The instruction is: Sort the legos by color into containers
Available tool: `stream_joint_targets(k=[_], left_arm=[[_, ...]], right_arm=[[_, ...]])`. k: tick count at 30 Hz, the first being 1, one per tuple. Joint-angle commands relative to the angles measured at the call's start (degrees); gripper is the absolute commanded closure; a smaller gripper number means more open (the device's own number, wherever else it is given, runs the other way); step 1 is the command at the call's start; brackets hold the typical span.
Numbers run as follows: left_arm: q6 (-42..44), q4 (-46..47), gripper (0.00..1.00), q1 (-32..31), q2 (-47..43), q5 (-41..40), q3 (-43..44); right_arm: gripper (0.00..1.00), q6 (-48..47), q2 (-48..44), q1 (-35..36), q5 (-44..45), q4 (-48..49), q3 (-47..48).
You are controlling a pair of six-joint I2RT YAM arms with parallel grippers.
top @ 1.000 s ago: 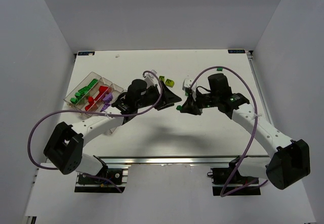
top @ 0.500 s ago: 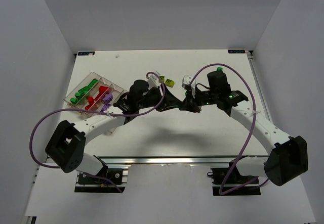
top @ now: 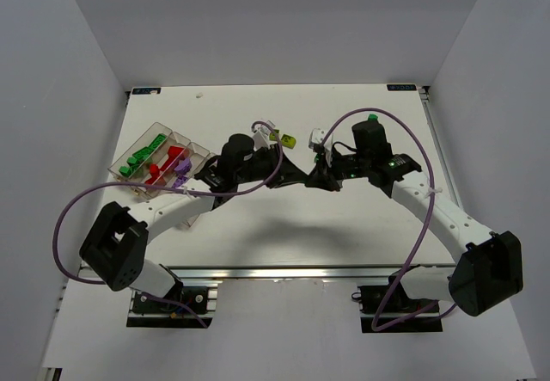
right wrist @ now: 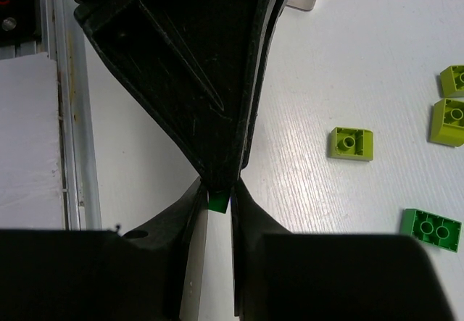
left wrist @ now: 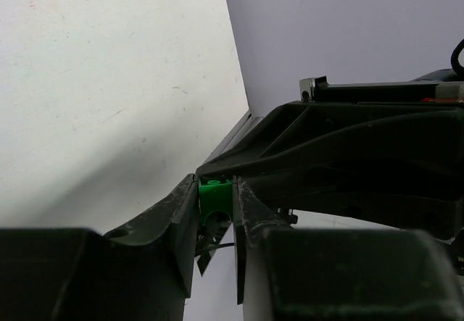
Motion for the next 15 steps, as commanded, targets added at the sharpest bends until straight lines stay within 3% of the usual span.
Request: stream_joint_targets(k=[1,2,4,5,7,8,12,15], left_arm=[[2.1,-1.7,0.85,-0.5,0.5,1.2,2.0],[3.2,-2.5,0.87,-0.5,0.4,1.3,2.4],[4.2,-5.0,0.93,-0.5,0.3,1.2,2.9],[5.2,-5.9,0.94,-0.5,0.0,0.9,3.5],[6.4,-9.4,1.00,-0.4,-0.3,-0.1,4.3],[7.8,-10.1,1.00,0.0,-0.5,-1.3,4.7],[11.3,-20.9,1.00,4.4,-2.7,-4.7,6.6],[16.2,-29.9,1.00,12.8,-4.6,-7.6,7.8]], right_arm=[[1.00,0.5,-1.0,0.2,-3.1,2.7,2.5],[0.99,0.6,-1.0,0.3,-3.0,2.7,2.5],[0.78,0.8,-1.0,0.3,-2.6,2.8,2.5],[0.60,1.1,-1.1,0.3,-1.9,3.0,2.4],[0.41,1.1,-1.2,0.3,-1.4,3.1,2.2],[0.12,1.1,-1.2,0.3,-0.7,3.3,1.9],[0.11,1.5,-1.2,0.3,1.9,3.7,1.1],[0.11,-1.0,-1.1,0.2,3.4,1.5,0.4]])
